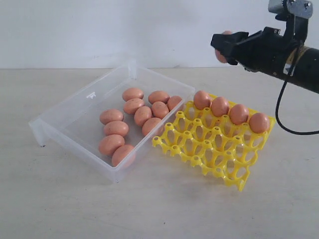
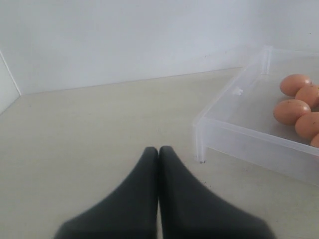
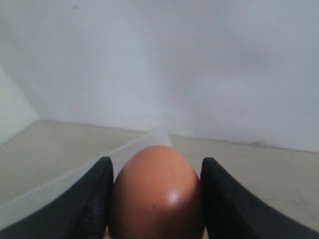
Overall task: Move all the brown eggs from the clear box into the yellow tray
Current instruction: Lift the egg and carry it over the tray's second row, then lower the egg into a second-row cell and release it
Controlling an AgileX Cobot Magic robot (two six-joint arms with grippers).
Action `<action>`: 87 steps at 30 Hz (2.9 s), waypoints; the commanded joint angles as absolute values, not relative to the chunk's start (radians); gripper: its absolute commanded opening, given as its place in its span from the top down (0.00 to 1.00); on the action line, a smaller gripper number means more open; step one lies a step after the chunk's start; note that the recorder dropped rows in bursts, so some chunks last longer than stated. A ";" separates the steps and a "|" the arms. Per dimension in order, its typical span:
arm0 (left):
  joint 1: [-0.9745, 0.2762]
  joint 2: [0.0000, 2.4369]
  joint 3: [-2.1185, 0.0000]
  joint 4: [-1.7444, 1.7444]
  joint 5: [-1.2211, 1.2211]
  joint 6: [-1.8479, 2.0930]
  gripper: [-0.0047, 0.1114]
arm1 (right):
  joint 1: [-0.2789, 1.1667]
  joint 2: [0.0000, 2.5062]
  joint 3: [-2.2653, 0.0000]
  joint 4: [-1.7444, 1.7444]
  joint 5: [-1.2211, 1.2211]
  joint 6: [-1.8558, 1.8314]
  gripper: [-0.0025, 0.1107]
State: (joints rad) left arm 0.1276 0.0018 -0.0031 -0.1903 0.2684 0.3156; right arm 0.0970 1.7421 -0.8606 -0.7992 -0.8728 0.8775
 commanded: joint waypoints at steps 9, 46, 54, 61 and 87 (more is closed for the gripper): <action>0.127 0.000 0.000 -0.194 0.261 0.306 1.00 | 0.042 1.972 -0.910 -1.042 -1.006 1.038 0.98; 0.127 0.000 0.000 -0.194 0.261 0.306 1.00 | 0.221 2.077 -1.119 -1.069 -0.655 0.801 0.98; 0.127 0.000 0.000 -0.194 0.261 0.306 1.00 | 0.221 2.095 -1.119 -1.081 -0.642 0.727 0.79; 0.127 0.000 0.000 -0.194 0.261 0.306 1.00 | 0.221 2.095 -1.119 -1.081 -0.645 0.723 0.54; 0.127 0.000 0.000 -0.194 0.261 0.306 1.00 | 0.221 1.984 -1.119 -1.077 -0.810 0.779 0.52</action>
State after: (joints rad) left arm 0.1276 0.0018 -0.0031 -0.1903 0.2684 0.3156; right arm 0.2205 2.0257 -1.1146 -1.0762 -0.7495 0.7475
